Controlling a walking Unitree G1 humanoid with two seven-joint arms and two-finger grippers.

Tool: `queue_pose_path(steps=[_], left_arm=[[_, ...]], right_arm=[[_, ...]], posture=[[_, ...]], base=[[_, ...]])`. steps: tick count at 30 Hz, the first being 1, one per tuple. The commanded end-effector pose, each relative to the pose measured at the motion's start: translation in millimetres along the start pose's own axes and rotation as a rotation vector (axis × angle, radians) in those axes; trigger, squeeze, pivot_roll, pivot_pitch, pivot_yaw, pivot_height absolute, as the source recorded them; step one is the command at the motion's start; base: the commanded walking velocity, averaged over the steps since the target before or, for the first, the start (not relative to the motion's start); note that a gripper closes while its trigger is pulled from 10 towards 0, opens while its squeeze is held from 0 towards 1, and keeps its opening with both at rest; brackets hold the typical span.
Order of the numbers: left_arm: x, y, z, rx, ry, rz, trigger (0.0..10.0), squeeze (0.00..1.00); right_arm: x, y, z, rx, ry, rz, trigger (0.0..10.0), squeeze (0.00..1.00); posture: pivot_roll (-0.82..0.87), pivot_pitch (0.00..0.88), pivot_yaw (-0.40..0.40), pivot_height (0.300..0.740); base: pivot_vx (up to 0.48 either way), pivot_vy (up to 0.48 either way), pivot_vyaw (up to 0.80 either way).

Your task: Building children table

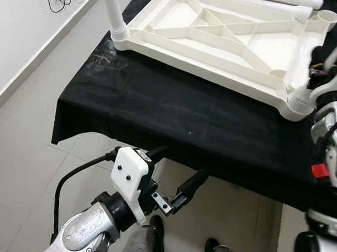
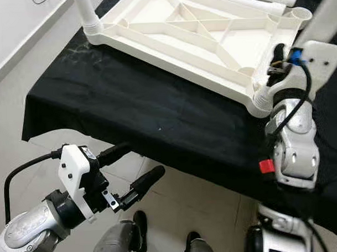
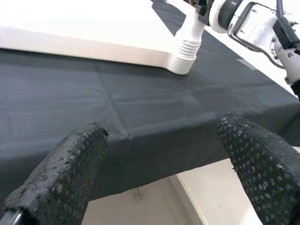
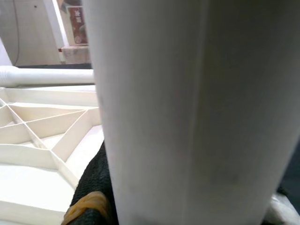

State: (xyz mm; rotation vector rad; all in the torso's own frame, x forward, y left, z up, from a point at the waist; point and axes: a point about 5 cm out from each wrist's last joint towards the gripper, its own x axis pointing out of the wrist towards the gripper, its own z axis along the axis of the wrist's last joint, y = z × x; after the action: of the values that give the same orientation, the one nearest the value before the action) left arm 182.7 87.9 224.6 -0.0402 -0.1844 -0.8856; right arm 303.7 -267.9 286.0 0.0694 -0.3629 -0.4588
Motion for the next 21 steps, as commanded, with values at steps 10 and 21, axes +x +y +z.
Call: queue_pose_path(steps=[10, 21], left_arm=[[11.9, 36.3, 37.5, 0.086, -0.142, 0.025, 10.0, 0.00], [59.8, 90.8, 151.7, 0.084, -0.483, -0.095, 10.0, 0.00]], right_arm=[[-25.6, 2.3, -73.9, -0.057, 0.371, -0.064, 10.0, 0.00], [-33.4, 23.1, -68.5, -0.034, 0.318, 0.022, 10.0, 0.00]], posture=[[0.07, 0.359, 0.073, 0.740], [0.06, 0.337, 0.084, 0.740]], base=[[0.000, 0.000, 0.00], [0.000, 0.000, 0.00]])
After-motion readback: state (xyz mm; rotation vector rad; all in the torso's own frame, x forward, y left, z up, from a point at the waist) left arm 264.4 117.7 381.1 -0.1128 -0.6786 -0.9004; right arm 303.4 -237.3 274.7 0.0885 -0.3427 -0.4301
